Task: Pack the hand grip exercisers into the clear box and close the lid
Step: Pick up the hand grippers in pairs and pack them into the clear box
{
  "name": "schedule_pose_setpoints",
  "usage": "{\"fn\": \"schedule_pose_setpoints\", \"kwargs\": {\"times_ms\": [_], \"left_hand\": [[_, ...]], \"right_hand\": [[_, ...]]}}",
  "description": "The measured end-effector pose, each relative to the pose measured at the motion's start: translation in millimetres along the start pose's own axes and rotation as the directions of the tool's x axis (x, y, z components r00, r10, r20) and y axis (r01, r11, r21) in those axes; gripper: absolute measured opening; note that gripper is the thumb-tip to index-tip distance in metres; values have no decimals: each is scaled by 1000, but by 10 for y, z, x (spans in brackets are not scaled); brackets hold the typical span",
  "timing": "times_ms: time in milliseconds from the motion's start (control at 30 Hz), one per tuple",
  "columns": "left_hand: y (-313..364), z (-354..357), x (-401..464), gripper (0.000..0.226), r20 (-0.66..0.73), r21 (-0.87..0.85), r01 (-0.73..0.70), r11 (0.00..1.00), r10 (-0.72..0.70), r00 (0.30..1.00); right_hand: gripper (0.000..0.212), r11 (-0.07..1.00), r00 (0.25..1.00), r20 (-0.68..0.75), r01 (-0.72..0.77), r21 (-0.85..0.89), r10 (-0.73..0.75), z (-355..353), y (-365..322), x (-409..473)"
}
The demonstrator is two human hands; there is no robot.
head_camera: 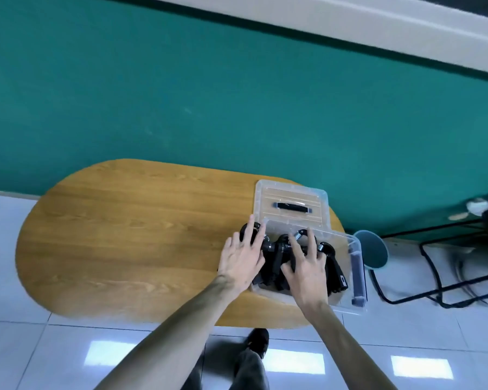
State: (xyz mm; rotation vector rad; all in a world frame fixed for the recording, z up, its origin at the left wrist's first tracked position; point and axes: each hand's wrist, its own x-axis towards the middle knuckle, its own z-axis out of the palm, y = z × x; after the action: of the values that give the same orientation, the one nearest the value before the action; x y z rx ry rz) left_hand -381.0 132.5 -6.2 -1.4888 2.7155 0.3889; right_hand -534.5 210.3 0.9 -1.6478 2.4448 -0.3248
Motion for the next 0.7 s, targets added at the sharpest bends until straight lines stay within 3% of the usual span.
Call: {"fn": "schedule_pose_setpoints", "kwargs": {"times_ms": [333, 567, 700], "left_hand": [[924, 400, 510, 72, 26, 58, -43, 997, 42, 999], [1147, 661, 771, 67, 107, 46, 85, 995, -90, 990], [1172, 790, 904, 66, 143, 62, 154, 986, -161, 977]], "right_hand": [[69, 992, 991, 70, -119, 52, 116, -90, 1044, 188], [70, 976, 969, 178, -192, 101, 172, 125, 1467, 417], [71, 983, 964, 239, -147, 111, 117, 337, 1648, 504]]}}
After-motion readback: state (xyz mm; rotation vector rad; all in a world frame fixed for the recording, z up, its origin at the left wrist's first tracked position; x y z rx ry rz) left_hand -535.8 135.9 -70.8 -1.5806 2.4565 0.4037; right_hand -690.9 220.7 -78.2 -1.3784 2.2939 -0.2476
